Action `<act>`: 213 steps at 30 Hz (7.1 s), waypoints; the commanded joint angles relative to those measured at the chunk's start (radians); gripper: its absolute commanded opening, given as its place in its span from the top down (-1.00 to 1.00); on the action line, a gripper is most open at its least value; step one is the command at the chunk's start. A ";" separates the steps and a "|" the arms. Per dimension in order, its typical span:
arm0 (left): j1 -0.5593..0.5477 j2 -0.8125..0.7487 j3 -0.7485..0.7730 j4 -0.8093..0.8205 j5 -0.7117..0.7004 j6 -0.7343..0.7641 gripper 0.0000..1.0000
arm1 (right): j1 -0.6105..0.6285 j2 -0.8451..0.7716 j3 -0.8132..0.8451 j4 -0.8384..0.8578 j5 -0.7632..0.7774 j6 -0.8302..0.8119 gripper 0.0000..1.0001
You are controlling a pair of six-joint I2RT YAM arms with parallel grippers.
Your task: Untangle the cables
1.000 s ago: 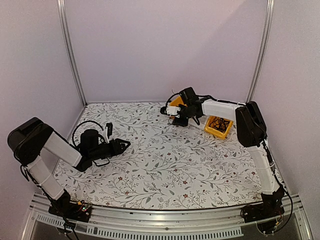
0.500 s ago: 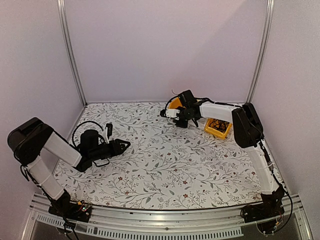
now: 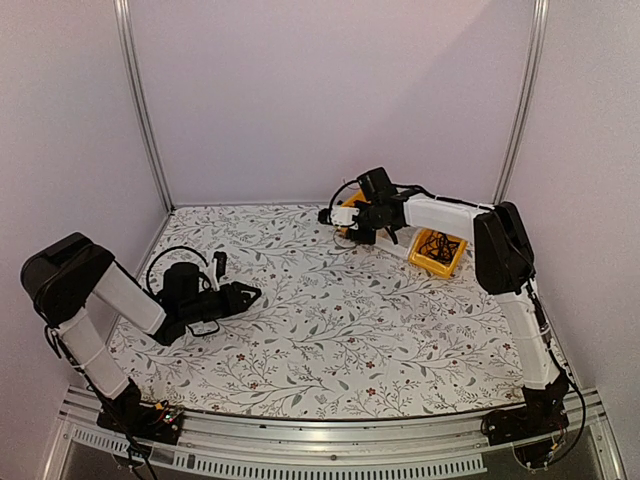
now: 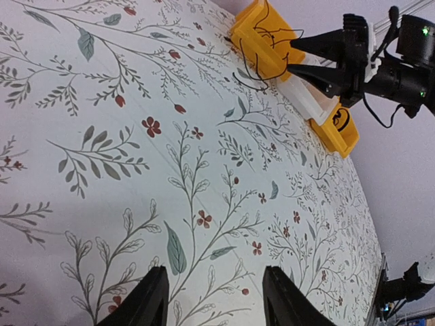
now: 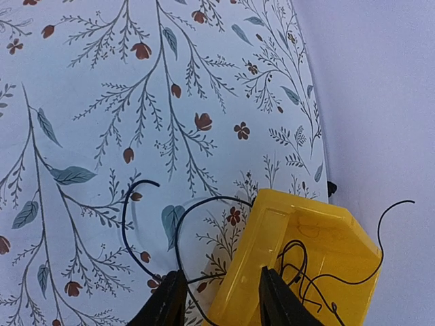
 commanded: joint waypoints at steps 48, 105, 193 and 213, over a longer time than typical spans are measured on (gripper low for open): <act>-0.005 0.056 0.024 0.032 0.011 -0.025 0.06 | -0.028 -0.142 0.093 0.142 -0.089 0.059 1.00; -0.025 0.069 0.048 0.005 0.015 -0.043 0.07 | -0.167 -0.051 0.091 0.124 -0.124 0.451 -0.09; -0.188 0.239 0.713 -0.300 -0.158 0.116 -0.29 | 0.110 -0.636 -0.847 -0.189 -0.322 0.343 0.00; -0.223 0.748 1.319 -0.365 -0.140 0.026 -0.10 | -0.229 -1.086 -0.948 -0.130 -0.520 0.440 -0.37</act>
